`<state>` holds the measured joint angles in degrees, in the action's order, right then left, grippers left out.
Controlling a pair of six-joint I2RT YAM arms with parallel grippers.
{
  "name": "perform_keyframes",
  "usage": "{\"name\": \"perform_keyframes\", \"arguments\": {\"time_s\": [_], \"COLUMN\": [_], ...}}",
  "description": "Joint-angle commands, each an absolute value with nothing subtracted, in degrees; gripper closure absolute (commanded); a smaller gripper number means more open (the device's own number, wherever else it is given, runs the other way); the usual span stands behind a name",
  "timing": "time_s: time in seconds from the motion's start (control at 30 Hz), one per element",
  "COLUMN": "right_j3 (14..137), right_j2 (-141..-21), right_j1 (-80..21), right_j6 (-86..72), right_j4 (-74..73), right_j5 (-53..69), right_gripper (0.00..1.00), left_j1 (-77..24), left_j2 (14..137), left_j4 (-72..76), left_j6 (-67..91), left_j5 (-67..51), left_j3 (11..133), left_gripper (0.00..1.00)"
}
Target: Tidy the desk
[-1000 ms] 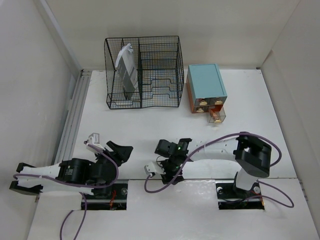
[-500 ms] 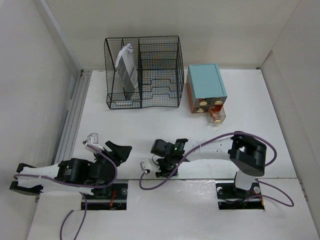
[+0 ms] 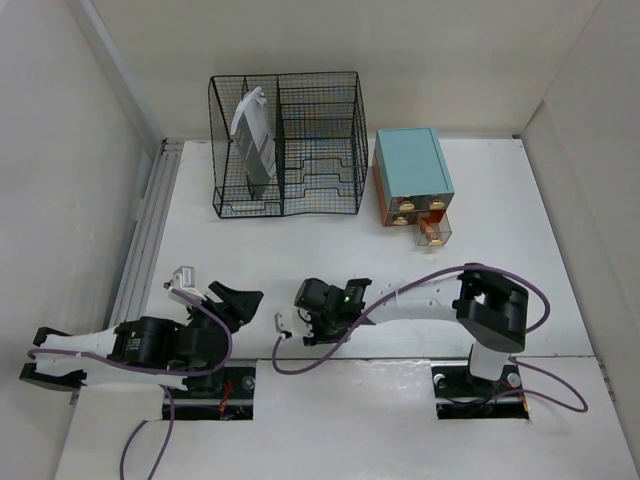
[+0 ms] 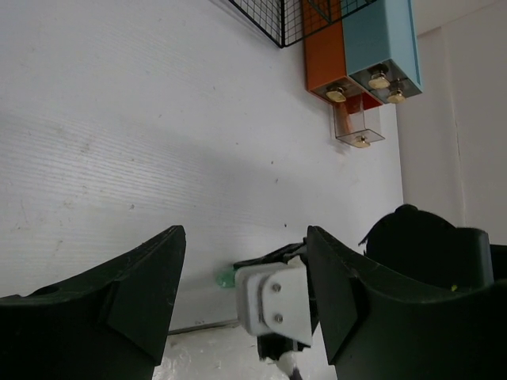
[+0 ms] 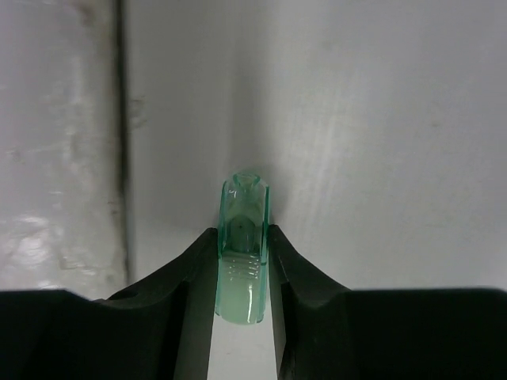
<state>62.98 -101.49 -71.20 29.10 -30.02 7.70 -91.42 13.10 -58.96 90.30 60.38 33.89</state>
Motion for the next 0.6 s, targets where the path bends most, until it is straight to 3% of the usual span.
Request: {"name": "perform_keyframes", "arguments": {"time_s": [0.0, 0.57], "right_j3": [63.3, 64.2], "right_j2": [-103.8, -86.8], "right_j1": [-67.5, -40.2], "right_j6": [28.9, 30.0], "right_j4": [-28.8, -26.5], "right_j5": [-0.8, -10.2], "right_gripper": [0.86, 0.88], "left_j1": [-91.5, -91.5], "left_j2": [12.7, 11.6], "left_j4": [-59.9, -51.9], "left_j6": [100.6, 93.5], "left_j5": [66.4, 65.8], "left_j3": [35.4, 32.6], "left_gripper": [0.4, 0.4]}}
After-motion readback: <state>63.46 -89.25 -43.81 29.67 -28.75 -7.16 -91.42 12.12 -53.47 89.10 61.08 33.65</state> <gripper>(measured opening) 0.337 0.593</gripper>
